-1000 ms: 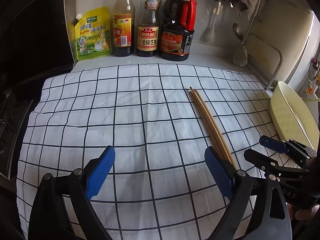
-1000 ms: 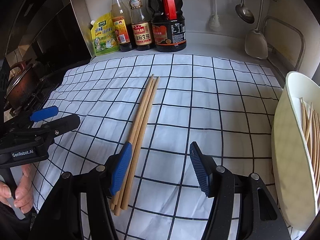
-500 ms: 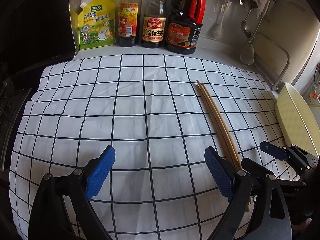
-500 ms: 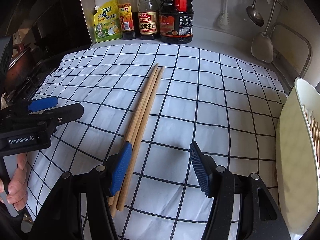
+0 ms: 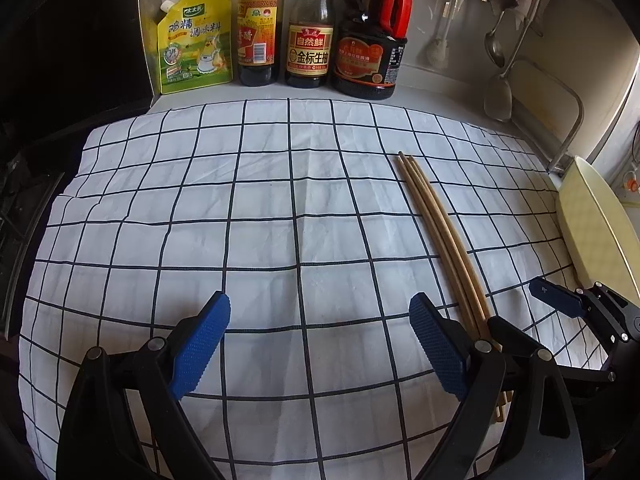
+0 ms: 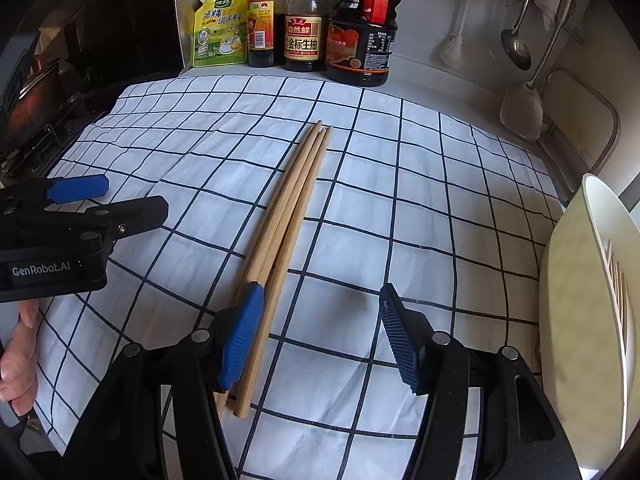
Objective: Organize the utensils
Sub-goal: 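Lower both open tools toward single chopsticks at the edge of the row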
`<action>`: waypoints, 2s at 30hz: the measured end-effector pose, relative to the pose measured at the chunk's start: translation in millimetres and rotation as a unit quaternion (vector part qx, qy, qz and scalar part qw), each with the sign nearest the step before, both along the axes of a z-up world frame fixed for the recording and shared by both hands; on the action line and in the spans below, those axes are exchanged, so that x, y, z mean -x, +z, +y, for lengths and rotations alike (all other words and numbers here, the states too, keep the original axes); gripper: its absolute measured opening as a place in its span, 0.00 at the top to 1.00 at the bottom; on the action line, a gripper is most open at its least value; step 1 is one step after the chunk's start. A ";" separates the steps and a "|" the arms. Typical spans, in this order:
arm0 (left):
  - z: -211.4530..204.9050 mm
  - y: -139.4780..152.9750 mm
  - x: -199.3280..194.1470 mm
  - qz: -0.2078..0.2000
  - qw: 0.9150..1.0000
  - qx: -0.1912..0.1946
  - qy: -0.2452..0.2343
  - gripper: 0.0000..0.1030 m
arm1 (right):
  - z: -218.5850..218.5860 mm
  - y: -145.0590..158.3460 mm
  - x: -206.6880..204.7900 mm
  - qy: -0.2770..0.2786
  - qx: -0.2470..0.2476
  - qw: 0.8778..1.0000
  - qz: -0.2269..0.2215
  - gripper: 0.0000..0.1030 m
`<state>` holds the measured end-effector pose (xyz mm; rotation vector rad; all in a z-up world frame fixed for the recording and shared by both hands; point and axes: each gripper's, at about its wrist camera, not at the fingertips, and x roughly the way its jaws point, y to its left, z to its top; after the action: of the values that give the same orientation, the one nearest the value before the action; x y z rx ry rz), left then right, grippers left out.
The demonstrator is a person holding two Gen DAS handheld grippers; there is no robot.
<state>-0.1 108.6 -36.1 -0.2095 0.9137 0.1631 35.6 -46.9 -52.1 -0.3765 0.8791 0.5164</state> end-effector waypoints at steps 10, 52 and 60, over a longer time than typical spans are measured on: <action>-11.2 -3.8 -4.3 0.014 1.000 -0.006 -0.013 0.13 | -5.0 -3.5 -4.1 -0.004 0.005 1.000 0.002 0.44; -54.0 -17.5 -16.5 0.039 0.996 -0.041 -0.071 0.07 | -59.6 -6.2 -33.5 -0.045 -0.036 0.998 0.030 0.43; -44.0 -18.0 -16.6 0.040 0.996 -0.052 -0.056 0.07 | -58.8 -6.1 -33.6 -0.043 -0.035 0.998 0.029 0.42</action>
<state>16.6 64.7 -54.1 -0.0558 0.9920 0.1153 69.2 -105.7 -58.2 -0.2585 0.9266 0.4788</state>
